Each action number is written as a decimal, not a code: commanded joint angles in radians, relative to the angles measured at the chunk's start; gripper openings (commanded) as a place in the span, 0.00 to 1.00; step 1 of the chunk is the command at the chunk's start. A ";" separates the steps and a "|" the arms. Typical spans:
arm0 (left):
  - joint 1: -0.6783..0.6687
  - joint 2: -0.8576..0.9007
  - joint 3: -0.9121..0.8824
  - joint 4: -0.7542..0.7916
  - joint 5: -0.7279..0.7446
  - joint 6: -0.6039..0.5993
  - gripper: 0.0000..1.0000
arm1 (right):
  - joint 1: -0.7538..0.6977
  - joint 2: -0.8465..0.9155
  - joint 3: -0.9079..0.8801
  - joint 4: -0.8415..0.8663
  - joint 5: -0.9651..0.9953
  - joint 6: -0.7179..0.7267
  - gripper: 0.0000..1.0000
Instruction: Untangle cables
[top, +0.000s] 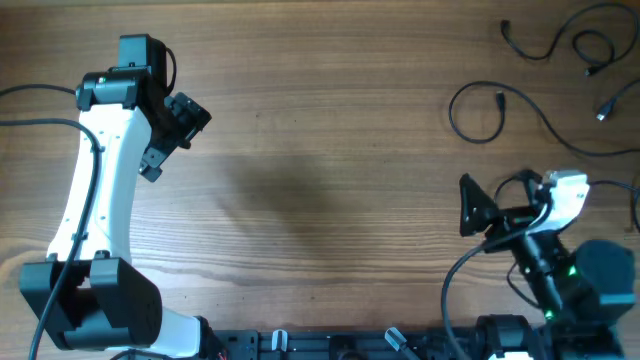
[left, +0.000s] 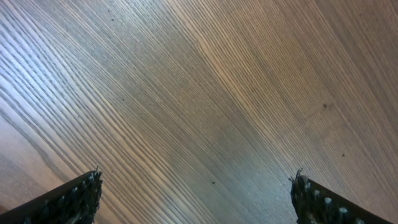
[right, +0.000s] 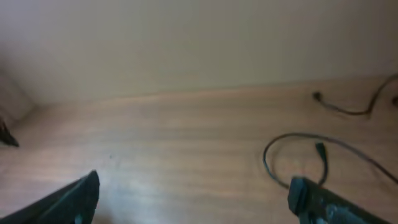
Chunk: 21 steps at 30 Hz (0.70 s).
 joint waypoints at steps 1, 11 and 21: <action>-0.005 0.006 0.003 0.001 0.001 0.016 1.00 | 0.029 -0.100 -0.141 0.137 -0.032 -0.041 1.00; -0.005 0.006 0.003 0.001 0.001 0.016 1.00 | 0.039 -0.335 -0.507 0.567 0.037 -0.042 1.00; -0.005 0.006 0.003 0.001 0.001 0.016 1.00 | 0.038 -0.369 -0.624 0.703 0.165 -0.039 1.00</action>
